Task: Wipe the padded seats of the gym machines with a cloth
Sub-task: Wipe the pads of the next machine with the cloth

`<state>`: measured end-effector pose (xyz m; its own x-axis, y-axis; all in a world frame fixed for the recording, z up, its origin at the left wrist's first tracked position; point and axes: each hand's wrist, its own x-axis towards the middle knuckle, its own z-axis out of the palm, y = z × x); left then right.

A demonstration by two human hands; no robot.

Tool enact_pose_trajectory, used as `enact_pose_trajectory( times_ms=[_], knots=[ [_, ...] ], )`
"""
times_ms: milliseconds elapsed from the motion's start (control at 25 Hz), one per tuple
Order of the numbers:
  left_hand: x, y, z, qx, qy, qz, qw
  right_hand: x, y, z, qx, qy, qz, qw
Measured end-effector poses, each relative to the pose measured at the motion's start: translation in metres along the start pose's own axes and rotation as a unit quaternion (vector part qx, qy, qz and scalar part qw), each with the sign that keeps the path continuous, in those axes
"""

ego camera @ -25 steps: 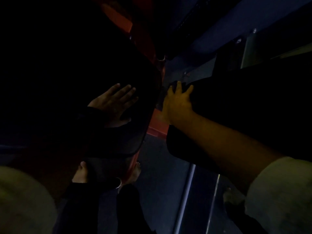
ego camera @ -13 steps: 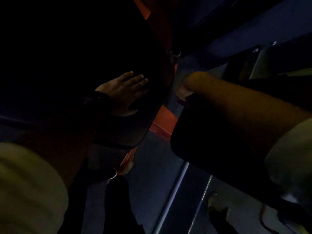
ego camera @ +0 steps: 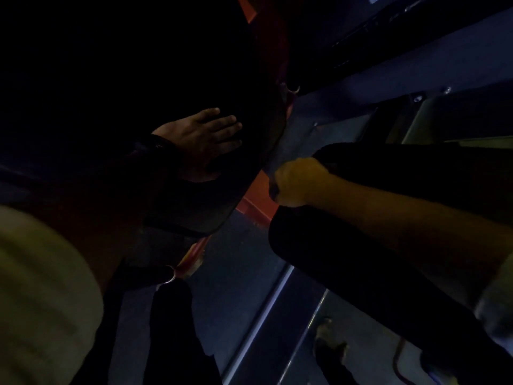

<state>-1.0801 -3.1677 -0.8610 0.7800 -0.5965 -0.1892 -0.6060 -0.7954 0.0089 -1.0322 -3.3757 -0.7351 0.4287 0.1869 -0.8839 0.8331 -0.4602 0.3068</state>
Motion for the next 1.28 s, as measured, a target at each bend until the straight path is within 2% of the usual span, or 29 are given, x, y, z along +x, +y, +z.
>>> enact_pose_trajectory(
  times_ms=[120,160,240,320,360,480,520,600,640,680,720,800,840,920,1000,1040,1160,1240,1280],
  knots=[
    [0.001,0.0,0.003,0.008,-0.004,-0.002,1.0,0.01,0.025,-0.016,0.036,0.031,0.081,0.996],
    [0.001,0.0,0.003,0.01,-0.003,-0.002,1.0,0.013,0.027,-0.015,0.028,0.041,0.08,0.996],
    [0.002,0.0,0.003,0.016,-0.002,-0.005,1.0,0.006,0.005,-0.008,0.012,0.027,0.004,1.0],
    [0.0,-0.002,0.002,0.012,-0.012,-0.005,1.0,-0.009,-0.021,0.007,0.014,-0.03,-0.093,0.995],
    [-0.001,-0.003,0.002,0.009,-0.014,-0.002,1.0,-0.011,-0.022,0.008,0.02,-0.035,-0.101,0.994],
    [0.0,0.0,0.002,0.023,-0.009,0.004,1.0,0.007,0.007,-0.004,0.037,0.026,0.008,0.999],
    [0.001,0.001,0.002,0.029,-0.009,0.006,1.0,0.007,0.006,-0.005,0.011,0.039,0.013,0.999],
    [0.001,0.001,0.001,0.039,-0.014,0.007,0.999,-0.002,-0.02,0.004,-0.028,0.029,-0.073,0.997],
    [0.001,0.0,0.001,0.038,-0.018,0.008,0.999,-0.01,-0.036,0.012,-0.032,0.005,-0.131,0.991],
    [0.001,-0.002,0.002,0.034,-0.018,0.009,0.999,-0.015,-0.043,0.016,-0.026,-0.02,-0.154,0.988],
    [0.001,-0.002,0.002,0.028,-0.014,0.009,0.999,-0.012,-0.037,0.015,-0.01,-0.015,-0.138,0.99],
    [0.001,-0.001,0.003,0.029,-0.006,0.004,1.0,0.005,-0.012,0.006,0.01,0.028,-0.036,0.999],
    [0.001,0.0,0.002,0.032,-0.009,0.004,0.999,0.008,-0.007,0.002,-0.009,0.051,-0.012,0.999],
    [-0.001,0.001,-0.001,0.034,-0.021,0.006,0.999,0.001,-0.019,0.001,-0.035,0.053,-0.059,0.996],
    [-0.002,0.001,-0.003,0.034,-0.031,0.004,0.999,-0.016,-0.05,0.011,-0.044,-0.003,-0.179,0.983],
    [-0.003,0.0,-0.003,0.03,-0.031,0.005,0.999,-0.016,-0.051,0.009,-0.041,-0.027,-0.194,0.98],
    [-0.001,0.001,-0.003,0.009,-0.012,0.002,1.0,0.008,-0.017,-0.005,-0.013,0.003,-0.082,0.997],
    [0.001,0.001,0.001,0.015,-0.015,0.0,1.0,0.009,-0.018,-0.005,-0.048,0.025,-0.099,0.994],
    [0.002,0.0,0.003,0.019,-0.017,0.001,1.0,0.001,-0.03,-0.002,-0.06,0.012,-0.14,0.988]
  ],
)
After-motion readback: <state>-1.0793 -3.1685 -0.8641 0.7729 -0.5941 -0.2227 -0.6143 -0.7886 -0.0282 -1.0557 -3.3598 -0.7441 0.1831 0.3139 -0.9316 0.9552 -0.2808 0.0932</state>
